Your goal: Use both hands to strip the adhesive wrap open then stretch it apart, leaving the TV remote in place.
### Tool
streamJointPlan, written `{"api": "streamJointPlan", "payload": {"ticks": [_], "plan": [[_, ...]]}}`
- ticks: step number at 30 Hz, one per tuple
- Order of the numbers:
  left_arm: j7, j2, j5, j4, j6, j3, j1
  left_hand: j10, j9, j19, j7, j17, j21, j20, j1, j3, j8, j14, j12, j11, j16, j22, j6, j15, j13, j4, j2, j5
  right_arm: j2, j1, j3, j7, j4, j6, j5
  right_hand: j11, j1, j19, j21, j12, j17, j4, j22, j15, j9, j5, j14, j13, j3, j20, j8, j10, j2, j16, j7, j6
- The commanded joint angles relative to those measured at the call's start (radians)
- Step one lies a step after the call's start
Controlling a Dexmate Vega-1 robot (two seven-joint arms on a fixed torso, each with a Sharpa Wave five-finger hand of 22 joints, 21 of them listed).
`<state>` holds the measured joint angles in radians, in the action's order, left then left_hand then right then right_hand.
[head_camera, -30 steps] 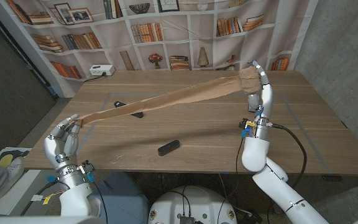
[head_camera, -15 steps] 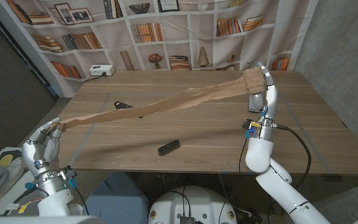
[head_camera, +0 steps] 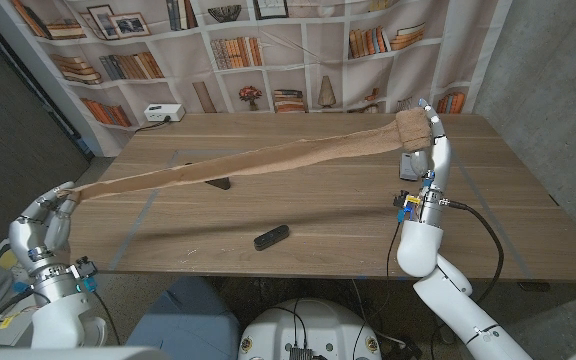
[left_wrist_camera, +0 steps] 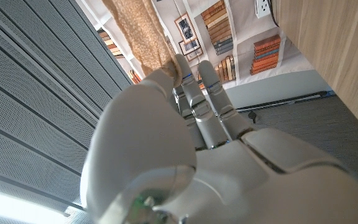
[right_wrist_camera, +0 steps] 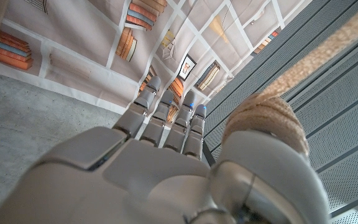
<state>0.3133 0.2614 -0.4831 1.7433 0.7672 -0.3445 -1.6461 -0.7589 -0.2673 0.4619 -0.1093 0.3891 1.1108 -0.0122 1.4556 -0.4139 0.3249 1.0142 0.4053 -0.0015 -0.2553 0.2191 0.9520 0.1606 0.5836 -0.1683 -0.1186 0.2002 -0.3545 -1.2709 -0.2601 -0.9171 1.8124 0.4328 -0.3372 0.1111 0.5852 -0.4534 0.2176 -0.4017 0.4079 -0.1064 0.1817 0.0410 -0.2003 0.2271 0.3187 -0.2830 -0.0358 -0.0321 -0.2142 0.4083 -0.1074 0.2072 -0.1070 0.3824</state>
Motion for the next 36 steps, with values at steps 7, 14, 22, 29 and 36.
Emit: {"api": "streamJointPlan", "payload": {"ticks": [7,14,22,29,36], "plan": [[-0.195,0.107,-0.237,-0.140,0.023,-0.120,0.022,-0.002,-0.009,-0.002,0.002,0.006,0.014,-0.004,0.003,-0.008,-0.004,0.001,0.004,-0.003,-0.001,-0.007,0.012,0.006,0.001,0.000,-0.010,0.005,0.003,-0.004,-0.004,-0.001,0.011,-0.018,-0.010,-0.003,-0.005,-0.006,0.001,0.004,-0.004,-0.002,0.002,0.146,0.001,0.008,0.008,-0.002,0.005,0.000,0.000,0.008,0.001,0.000,0.004,0.008],[-0.305,0.150,-0.326,-0.259,0.036,-0.151,0.072,-0.008,-0.011,0.006,0.009,0.010,0.027,-0.013,0.002,-0.005,-0.002,0.009,0.011,-0.009,-0.004,-0.011,0.022,0.010,0.005,0.000,-0.007,0.004,0.002,-0.008,-0.005,0.001,0.014,-0.018,-0.006,-0.002,-0.006,-0.006,0.000,0.006,-0.006,-0.002,0.002,0.145,0.001,0.009,0.008,-0.002,0.006,0.001,0.001,0.008,0.000,0.000,0.004,0.007],[-0.411,0.196,-0.393,-0.380,0.055,-0.165,0.139,-0.024,-0.014,0.019,0.024,0.018,0.044,-0.022,0.002,0.001,0.001,0.025,0.024,-0.022,-0.013,-0.015,0.034,0.018,0.012,-0.001,-0.002,0.002,0.000,-0.001,-0.015,0.010,0.001,-0.010,-0.003,-0.002,-0.006,-0.007,0.000,0.008,-0.008,-0.001,0.002,0.145,0.002,0.010,0.008,-0.001,0.006,0.001,0.001,0.009,-0.001,0.000,0.003,0.007],[-0.494,0.247,-0.466,-0.432,0.034,-0.209,0.152,-0.037,-0.017,0.028,0.034,0.024,0.058,-0.032,0.002,0.006,0.004,0.036,0.032,-0.036,-0.019,-0.018,0.040,0.023,0.018,-0.001,0.001,0.002,0.004,0.007,-0.021,0.010,-0.011,-0.009,0.003,-0.002,-0.006,-0.006,-0.001,0.009,-0.010,-0.001,0.002,0.146,0.002,0.010,0.008,0.000,0.006,0.001,0.002,0.009,-0.001,0.000,0.004,0.007],[-0.625,0.308,-0.558,-0.540,-0.023,-0.263,0.197,-0.045,-0.018,0.036,0.041,0.029,0.071,-0.041,0.000,0.011,0.005,0.042,0.038,-0.038,-0.023,-0.019,0.045,0.033,0.025,0.001,0.004,0.001,0.003,0.013,-0.022,0.008,-0.020,-0.008,0.004,-0.003,-0.007,-0.006,-0.001,0.010,-0.013,0.000,0.002,0.147,0.002,0.011,0.007,0.000,0.007,-0.001,0.002,0.010,-0.001,-0.001,0.003,0.008]]}}
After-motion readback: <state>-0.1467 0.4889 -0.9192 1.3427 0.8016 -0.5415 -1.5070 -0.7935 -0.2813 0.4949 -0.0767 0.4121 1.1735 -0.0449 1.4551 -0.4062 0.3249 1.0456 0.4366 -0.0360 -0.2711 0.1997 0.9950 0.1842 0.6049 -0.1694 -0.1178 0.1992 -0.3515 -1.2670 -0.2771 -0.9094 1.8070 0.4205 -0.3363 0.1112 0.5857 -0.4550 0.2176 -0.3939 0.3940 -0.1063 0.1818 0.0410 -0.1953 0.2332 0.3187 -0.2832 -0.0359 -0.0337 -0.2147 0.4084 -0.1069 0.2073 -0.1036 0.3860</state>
